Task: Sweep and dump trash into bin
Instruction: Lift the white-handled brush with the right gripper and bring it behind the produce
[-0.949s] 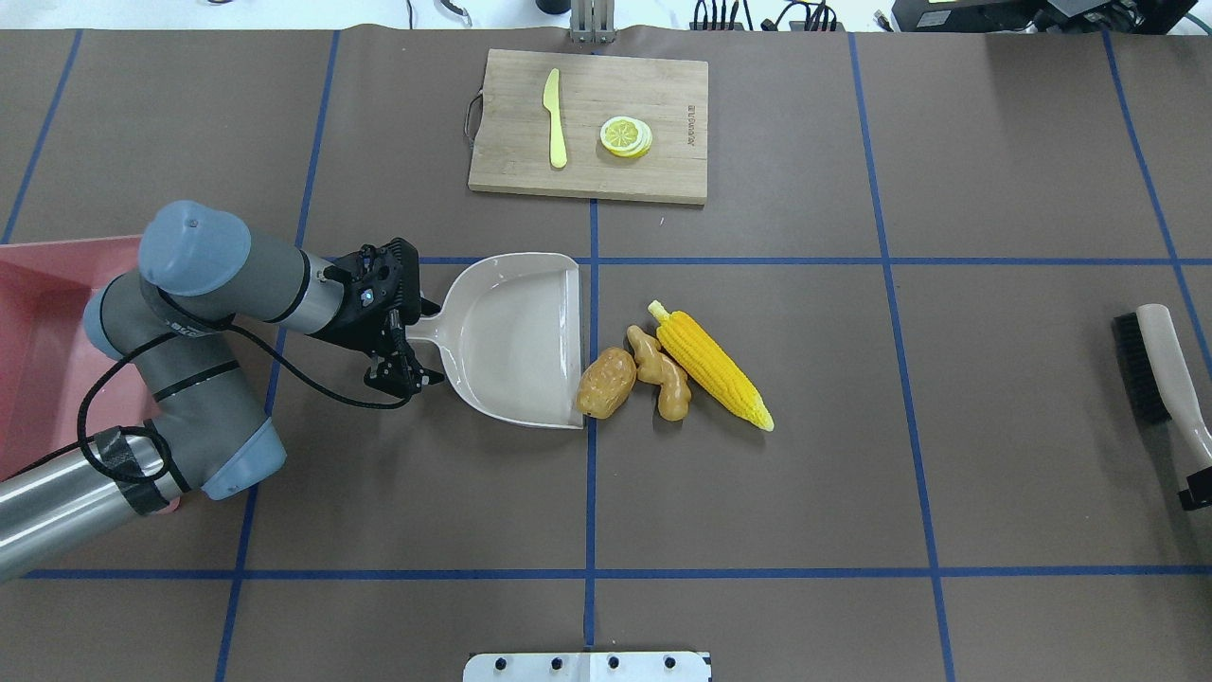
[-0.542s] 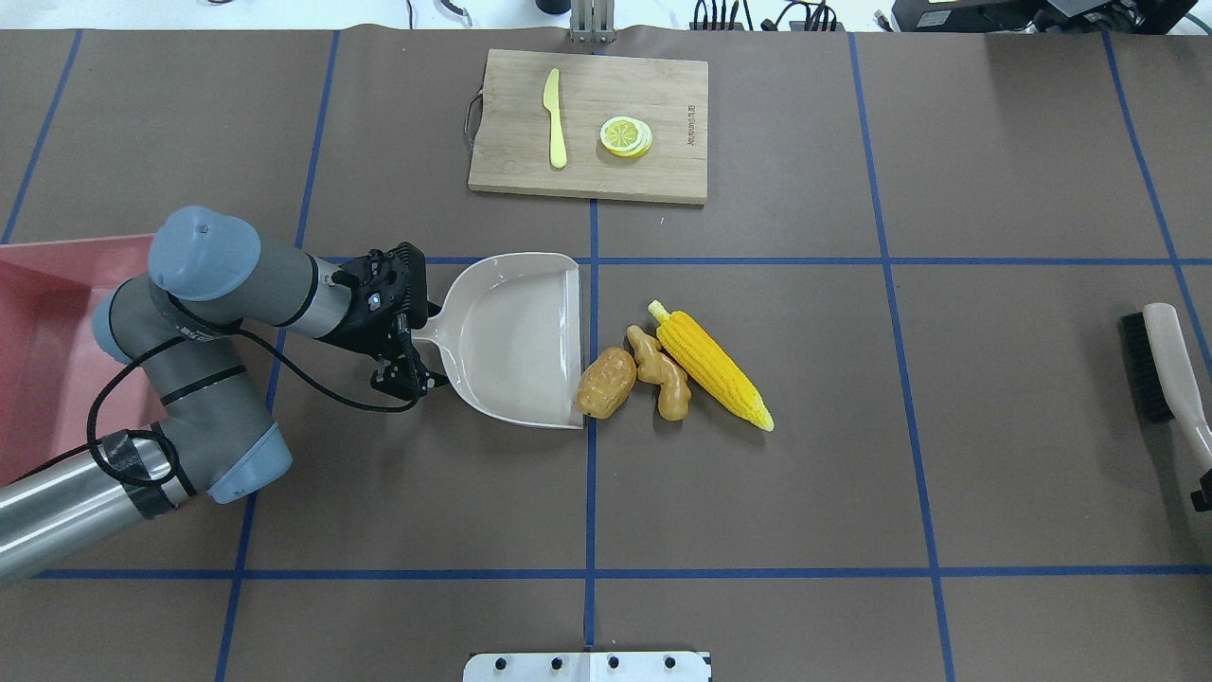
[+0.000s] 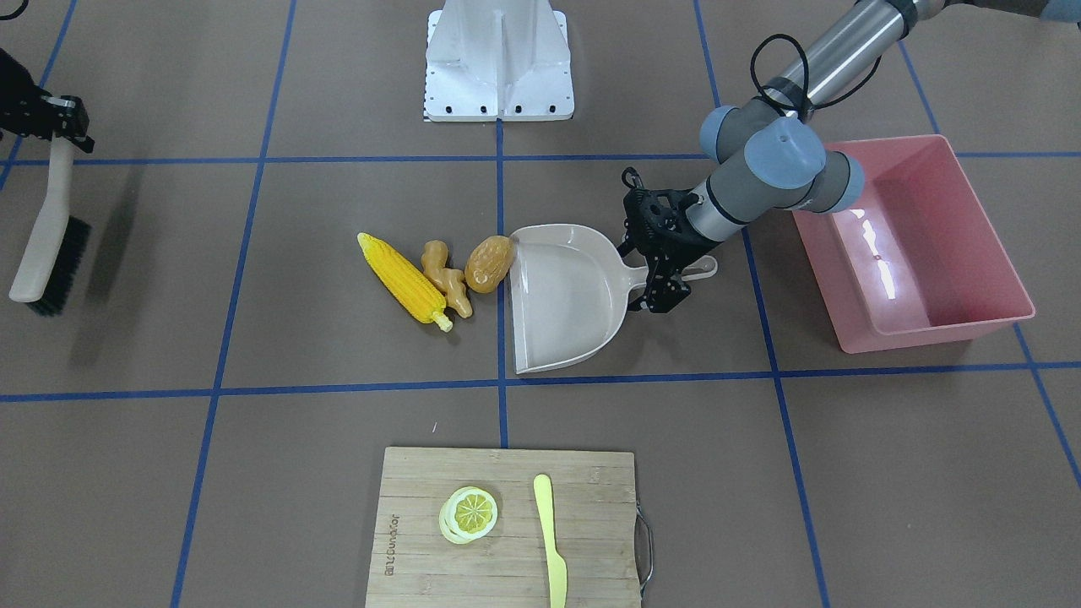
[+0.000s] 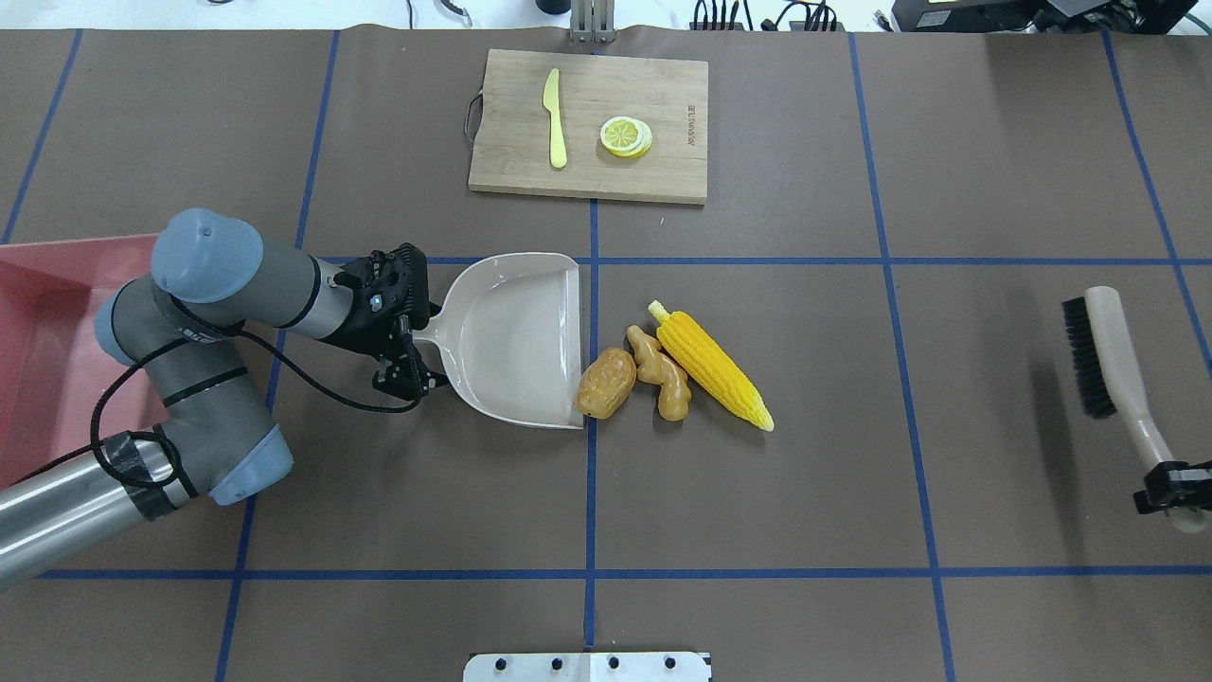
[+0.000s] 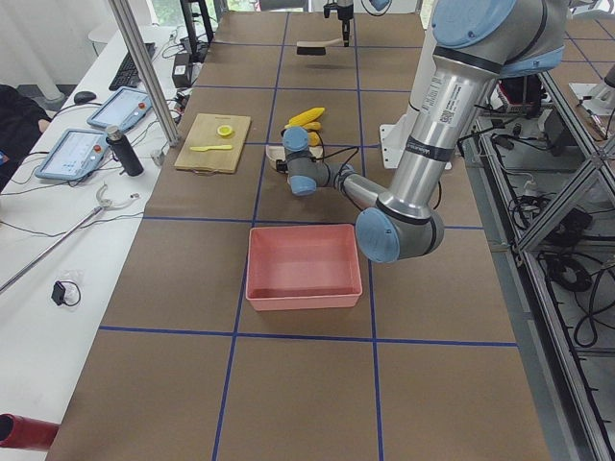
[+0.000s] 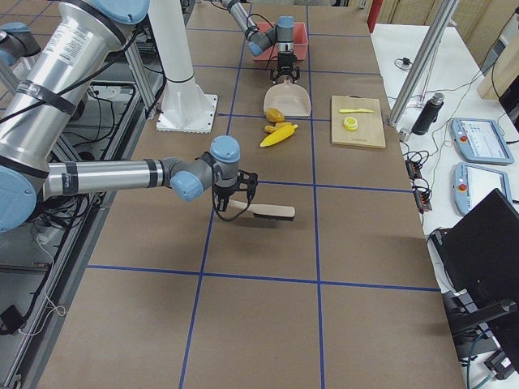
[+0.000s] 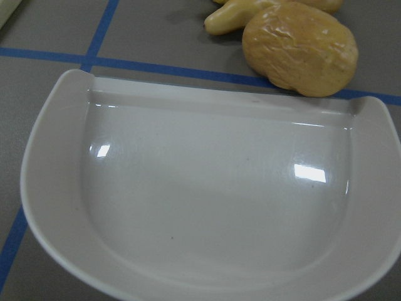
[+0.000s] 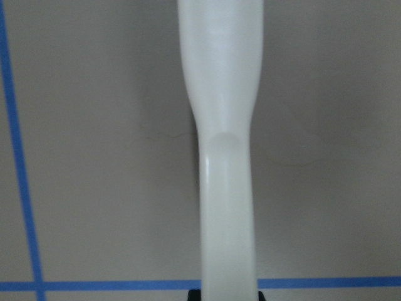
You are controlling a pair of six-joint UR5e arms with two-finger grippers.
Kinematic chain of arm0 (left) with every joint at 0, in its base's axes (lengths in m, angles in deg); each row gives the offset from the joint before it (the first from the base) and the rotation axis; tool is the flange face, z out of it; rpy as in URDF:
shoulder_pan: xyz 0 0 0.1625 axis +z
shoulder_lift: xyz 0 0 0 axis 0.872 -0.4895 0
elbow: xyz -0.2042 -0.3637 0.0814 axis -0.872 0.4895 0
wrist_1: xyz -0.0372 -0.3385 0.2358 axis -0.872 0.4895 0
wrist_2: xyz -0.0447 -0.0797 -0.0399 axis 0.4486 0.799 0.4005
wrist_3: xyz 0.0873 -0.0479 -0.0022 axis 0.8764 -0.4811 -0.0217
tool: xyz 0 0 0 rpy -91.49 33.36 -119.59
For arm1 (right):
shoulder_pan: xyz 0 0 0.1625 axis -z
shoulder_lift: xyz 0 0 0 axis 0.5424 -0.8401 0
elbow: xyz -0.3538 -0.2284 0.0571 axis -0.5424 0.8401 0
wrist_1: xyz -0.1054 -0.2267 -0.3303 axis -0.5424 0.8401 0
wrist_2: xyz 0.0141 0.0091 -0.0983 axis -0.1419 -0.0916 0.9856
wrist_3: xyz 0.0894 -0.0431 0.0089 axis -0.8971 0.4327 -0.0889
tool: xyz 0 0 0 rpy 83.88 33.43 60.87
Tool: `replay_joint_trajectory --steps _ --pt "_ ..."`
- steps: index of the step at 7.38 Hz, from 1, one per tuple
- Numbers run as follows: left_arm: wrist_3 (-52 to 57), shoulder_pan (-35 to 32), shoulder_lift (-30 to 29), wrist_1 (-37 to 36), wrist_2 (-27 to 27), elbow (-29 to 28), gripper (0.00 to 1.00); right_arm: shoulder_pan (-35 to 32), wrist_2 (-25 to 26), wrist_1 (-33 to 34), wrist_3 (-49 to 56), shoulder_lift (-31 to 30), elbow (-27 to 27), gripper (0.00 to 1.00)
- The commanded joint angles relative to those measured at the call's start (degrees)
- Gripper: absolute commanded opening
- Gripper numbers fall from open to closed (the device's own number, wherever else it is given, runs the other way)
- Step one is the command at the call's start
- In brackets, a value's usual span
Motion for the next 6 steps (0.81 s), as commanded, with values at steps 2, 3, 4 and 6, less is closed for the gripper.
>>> replay_joint_trajectory --steps 2,3,4,6 --pt "0.1 0.2 0.0 -0.2 -0.2 0.0 0.94 16.6 7.1 5.6 -19.5 10.9 -5.4 0.0" --pt "0.1 0.2 0.0 -0.2 -0.2 0.0 0.94 16.5 7.1 14.0 -19.5 18.0 -5.9 0.0" --pt "0.1 0.2 0.0 -0.2 -0.3 0.0 0.94 18.9 7.5 21.6 -19.5 24.2 -6.1 0.0" --pt "0.1 0.2 0.0 -0.2 -0.2 0.0 0.94 22.8 10.6 28.8 -19.5 32.7 -4.0 0.0"
